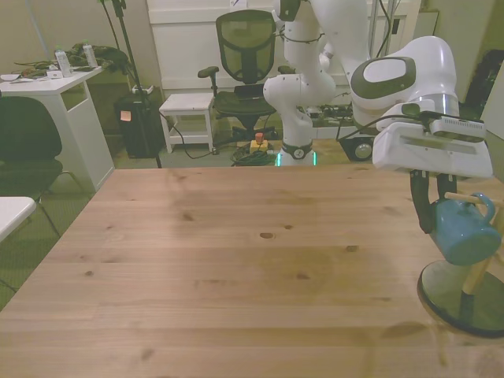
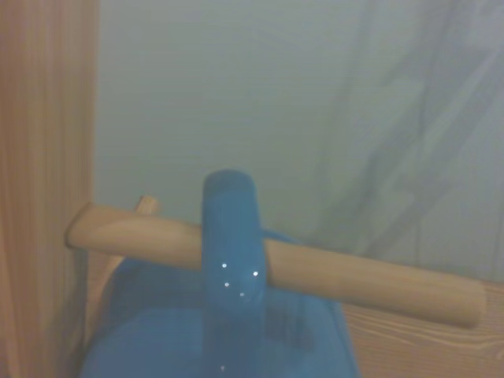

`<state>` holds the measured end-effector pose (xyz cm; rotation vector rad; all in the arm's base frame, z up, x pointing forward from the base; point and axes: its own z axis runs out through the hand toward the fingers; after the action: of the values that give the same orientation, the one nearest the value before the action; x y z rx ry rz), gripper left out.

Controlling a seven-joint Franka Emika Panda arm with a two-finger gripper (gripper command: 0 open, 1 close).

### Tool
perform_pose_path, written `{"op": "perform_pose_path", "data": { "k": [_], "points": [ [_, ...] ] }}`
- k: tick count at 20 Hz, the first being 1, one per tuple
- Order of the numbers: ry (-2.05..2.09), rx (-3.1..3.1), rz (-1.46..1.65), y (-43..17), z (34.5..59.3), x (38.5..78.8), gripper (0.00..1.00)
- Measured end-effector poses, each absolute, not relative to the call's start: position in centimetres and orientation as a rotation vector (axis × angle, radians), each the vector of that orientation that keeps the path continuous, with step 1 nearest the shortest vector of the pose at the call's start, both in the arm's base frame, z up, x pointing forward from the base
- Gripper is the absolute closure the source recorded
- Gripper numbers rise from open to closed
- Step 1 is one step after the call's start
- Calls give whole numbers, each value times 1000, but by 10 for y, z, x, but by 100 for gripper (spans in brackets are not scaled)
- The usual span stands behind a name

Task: Unload the mug

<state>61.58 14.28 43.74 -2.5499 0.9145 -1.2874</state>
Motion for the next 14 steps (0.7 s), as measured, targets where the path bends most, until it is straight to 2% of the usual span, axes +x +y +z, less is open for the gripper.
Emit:
{"op": "perform_pose_path", "data": {
  "k": [14],
  "points": [
    [914, -2551, -1289, 143, 438, 614, 100]
  ]
}}
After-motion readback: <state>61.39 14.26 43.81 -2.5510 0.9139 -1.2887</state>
